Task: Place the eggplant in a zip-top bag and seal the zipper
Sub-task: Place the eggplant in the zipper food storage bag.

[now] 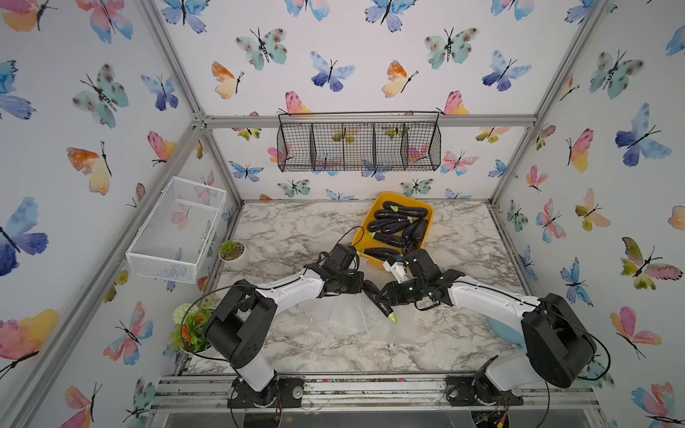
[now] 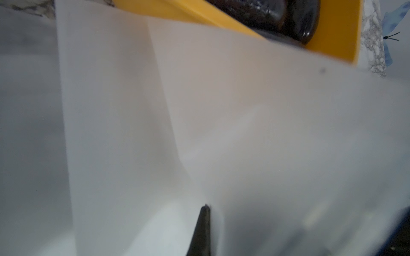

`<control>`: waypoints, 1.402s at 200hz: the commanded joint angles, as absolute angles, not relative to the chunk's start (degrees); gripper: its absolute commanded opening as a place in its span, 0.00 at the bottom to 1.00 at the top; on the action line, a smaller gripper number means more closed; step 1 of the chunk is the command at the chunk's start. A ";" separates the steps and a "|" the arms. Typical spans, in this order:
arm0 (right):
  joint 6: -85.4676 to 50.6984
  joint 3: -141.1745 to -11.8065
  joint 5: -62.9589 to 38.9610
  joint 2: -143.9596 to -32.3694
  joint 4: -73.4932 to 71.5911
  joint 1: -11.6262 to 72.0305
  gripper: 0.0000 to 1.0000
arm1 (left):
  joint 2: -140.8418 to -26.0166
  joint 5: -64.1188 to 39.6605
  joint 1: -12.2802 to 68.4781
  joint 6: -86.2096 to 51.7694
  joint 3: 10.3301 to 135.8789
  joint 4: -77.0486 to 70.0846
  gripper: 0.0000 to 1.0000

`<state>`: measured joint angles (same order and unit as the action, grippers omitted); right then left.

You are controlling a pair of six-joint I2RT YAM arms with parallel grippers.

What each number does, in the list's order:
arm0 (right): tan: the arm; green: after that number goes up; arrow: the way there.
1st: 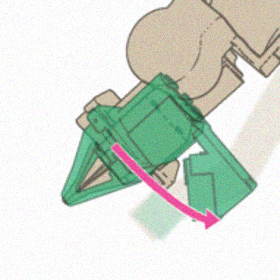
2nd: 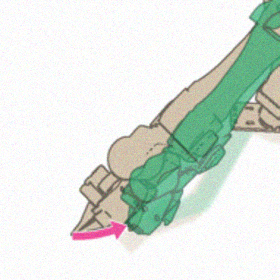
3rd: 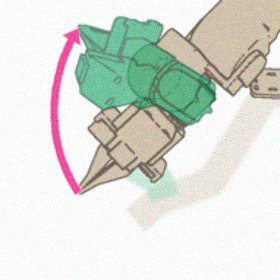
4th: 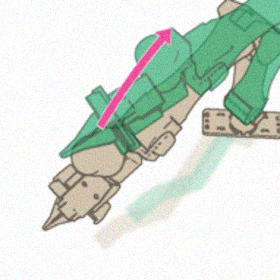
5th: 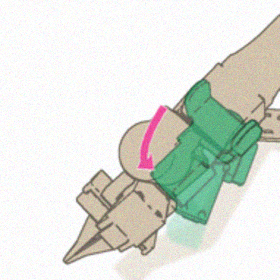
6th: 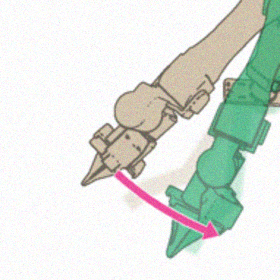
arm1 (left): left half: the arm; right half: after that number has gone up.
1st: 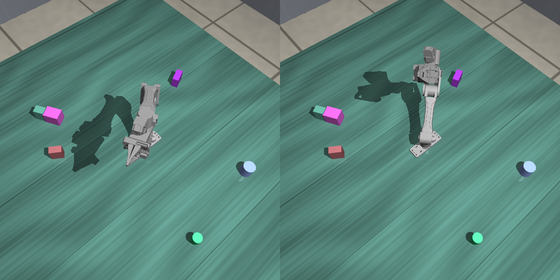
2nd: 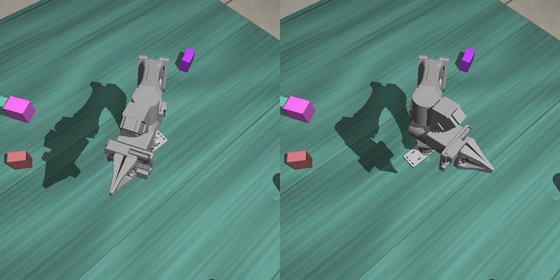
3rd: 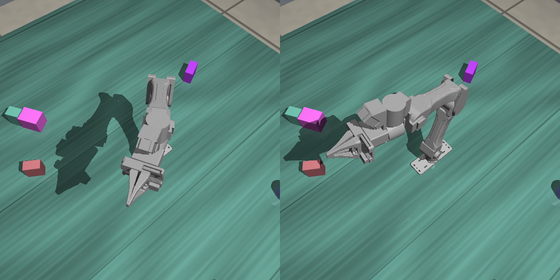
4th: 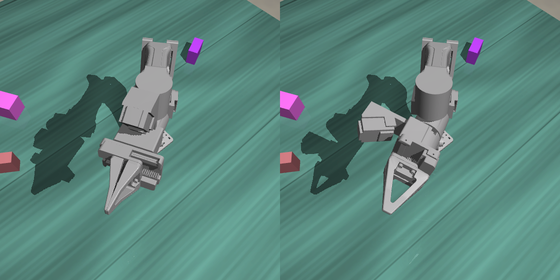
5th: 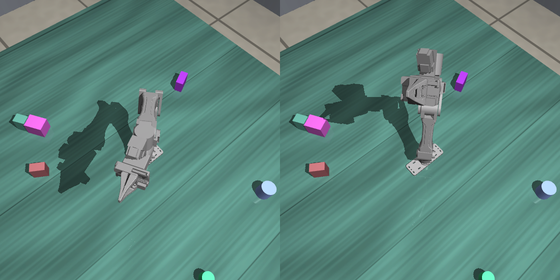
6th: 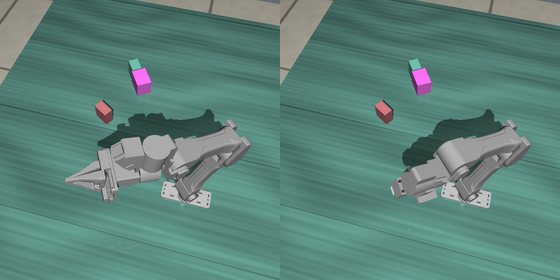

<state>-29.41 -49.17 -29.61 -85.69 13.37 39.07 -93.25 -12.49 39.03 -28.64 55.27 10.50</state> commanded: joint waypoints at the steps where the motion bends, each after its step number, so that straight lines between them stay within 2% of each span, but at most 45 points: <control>1: -30.07 -52.37 -25.93 -87.33 17.27 41.30 0.19 | -90.23 -9.45 41.27 -27.13 55.44 12.56 0.00; 32: -31.73 -58.43 -23.03 -89.90 21.17 44.47 0.19 | -90.69 -3.66 45.12 -27.67 56.82 19.51 0.00; 58: -32.13 -61.72 -23.87 -92.03 21.61 45.29 0.19 | -89.52 -3.01 46.13 -28.61 56.80 22.52 0.00; 122: -42.53 -64.50 -20.84 -94.85 16.28 48.53 0.18 | -84.82 -9.43 46.07 -28.96 61.14 26.91 0.00; 130: -43.95 -64.08 -20.74 -95.01 14.63 48.60 0.21 | -84.81 -9.49 46.01 -29.08 61.84 27.47 0.00; 152: -46.99 -62.01 -20.89 -93.13 8.70 48.62 0.39 | -85.47 -10.25 44.19 -30.24 61.96 29.01 0.00; 169: -47.04 -62.15 -21.49 -90.37 8.77 48.60 0.49 | -85.51 -11.53 41.85 -31.46 59.91 27.66 0.00; 196: -45.35 -60.30 -20.66 -85.56 10.76 48.60 0.58 | -86.25 -11.61 40.61 -31.14 59.61 26.82 0.00; 216: -41.90 -60.42 -20.13 -84.92 16.20 48.61 0.58 | -86.87 -11.87 40.61 -31.45 60.45 26.41 0.00; 236: -41.11 -57.30 -20.21 -83.38 14.86 48.61 0.56 | -87.08 -11.95 40.52 -31.69 60.79 26.01 0.00; 260: -39.88 -55.98 -20.38 -82.19 15.98 48.89 0.45 | -87.96 -11.99 39.96 -31.99 61.00 26.20 0.00; 280: -39.57 -54.55 -19.61 -81.40 16.98 49.26 0.43 | -87.98 -12.39 39.47 -32.19 61.16 25.67 0.00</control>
